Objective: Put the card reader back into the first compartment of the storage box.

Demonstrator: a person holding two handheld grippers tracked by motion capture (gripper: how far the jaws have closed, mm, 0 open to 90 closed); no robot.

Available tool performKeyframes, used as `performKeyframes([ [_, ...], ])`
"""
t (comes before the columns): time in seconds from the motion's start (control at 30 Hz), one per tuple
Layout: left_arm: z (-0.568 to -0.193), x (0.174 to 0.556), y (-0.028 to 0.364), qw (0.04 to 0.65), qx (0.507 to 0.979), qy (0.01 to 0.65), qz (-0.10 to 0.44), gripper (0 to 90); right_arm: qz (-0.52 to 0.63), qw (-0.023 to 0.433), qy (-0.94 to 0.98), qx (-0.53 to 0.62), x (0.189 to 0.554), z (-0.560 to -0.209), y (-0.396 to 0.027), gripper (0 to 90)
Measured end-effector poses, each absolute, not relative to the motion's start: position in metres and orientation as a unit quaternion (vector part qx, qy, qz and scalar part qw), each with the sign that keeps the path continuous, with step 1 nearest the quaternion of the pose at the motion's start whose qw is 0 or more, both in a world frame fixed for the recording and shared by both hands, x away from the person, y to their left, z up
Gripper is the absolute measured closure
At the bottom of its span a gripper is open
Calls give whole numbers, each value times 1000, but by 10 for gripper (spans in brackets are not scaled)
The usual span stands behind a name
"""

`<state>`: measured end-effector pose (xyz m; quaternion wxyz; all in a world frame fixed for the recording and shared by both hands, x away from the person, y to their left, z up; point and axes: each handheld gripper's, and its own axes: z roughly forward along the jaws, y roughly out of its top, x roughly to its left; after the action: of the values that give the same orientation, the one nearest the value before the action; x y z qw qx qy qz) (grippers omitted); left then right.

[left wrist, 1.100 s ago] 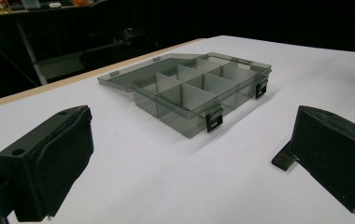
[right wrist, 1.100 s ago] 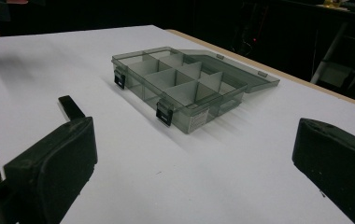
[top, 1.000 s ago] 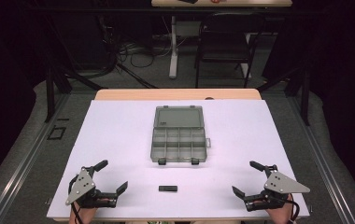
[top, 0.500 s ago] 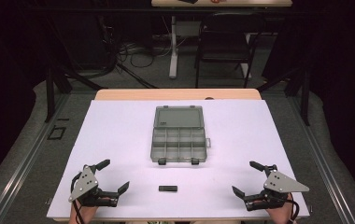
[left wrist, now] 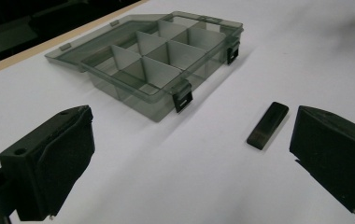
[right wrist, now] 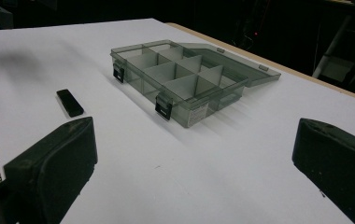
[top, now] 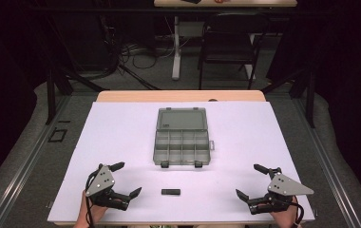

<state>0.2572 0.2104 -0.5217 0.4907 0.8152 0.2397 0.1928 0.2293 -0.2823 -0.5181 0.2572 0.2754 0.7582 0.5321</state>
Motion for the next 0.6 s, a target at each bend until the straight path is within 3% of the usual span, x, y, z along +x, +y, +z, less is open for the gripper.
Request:
performKeyframes([
  [0.6, -519, 270, 183, 457, 855, 190, 158, 0, 530, 256, 760, 276, 230, -519, -281, 0],
])
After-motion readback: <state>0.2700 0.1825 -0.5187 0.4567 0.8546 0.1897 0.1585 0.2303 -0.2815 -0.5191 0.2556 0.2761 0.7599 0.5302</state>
